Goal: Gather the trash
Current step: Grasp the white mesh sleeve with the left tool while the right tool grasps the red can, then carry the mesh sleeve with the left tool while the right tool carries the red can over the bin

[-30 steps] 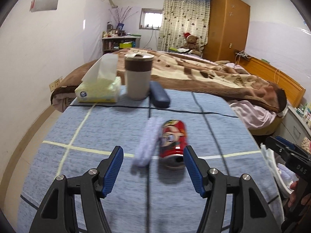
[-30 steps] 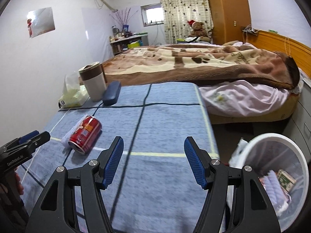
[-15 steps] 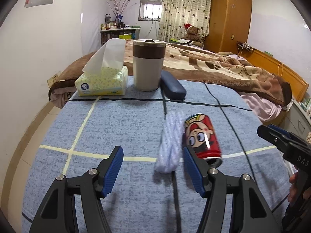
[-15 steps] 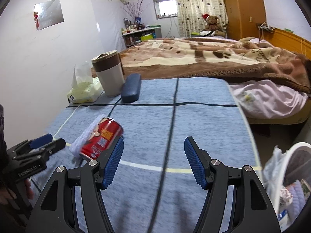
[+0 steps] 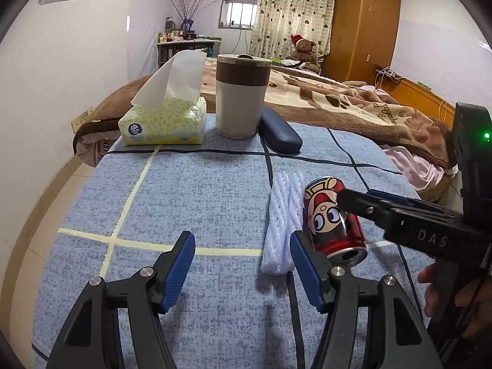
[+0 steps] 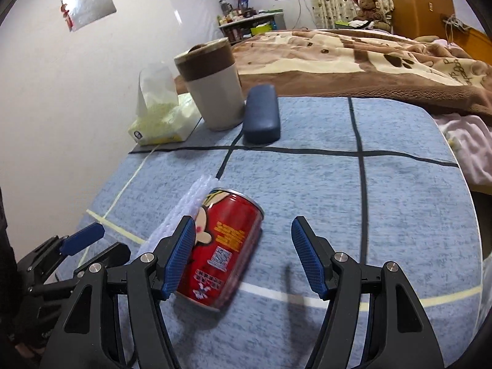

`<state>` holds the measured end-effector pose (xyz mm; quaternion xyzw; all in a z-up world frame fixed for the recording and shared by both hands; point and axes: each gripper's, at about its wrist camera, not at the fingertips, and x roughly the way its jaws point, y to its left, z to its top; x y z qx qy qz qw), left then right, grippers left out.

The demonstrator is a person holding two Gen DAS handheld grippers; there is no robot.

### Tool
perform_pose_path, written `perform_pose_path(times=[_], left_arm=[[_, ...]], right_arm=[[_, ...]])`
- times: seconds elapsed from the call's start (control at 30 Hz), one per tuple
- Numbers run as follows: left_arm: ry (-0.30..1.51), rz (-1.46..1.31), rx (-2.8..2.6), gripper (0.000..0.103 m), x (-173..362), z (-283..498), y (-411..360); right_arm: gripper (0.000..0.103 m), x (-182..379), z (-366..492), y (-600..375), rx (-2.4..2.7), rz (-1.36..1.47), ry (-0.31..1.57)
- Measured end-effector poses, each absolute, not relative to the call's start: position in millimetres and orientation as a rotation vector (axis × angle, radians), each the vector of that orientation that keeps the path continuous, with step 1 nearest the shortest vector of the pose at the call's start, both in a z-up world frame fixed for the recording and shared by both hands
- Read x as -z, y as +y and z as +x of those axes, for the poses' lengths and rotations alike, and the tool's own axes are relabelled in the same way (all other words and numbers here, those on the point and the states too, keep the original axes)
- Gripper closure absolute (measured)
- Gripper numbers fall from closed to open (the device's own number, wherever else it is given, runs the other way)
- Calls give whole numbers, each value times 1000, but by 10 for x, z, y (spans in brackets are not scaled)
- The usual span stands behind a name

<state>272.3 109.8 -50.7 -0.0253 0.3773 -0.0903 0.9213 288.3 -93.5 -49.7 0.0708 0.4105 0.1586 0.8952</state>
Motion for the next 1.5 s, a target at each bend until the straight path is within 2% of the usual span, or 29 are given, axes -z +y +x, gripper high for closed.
perform_pose_path(times=[0.17,0.53,0.6,0.63,1.23,1.3,1.5], left_arm=[[788,-60,190,39,543,2751,1115],[811,-71,257,39,578,2868,986],[817,-64,270,39,593,2908,937],[819,-62,280,39,599,2919,907],[886,35,313,40,814,3206,423],[886,48,301,45,814,3220,411],[887,87,291,71,804,3196,346]], right_arm=[[36,564,2981,-857,-359,127,914],[36,572,2971,-1038,-289,41,907],[40,585,2983,-1065,-291,38,914],[46,592,2988,-1089,-289,39,913],[46,623,3055,-1358,-226,48,886],[46,625,3056,-1354,-226,42,882],[46,622,3033,-1381,-225,39,877]])
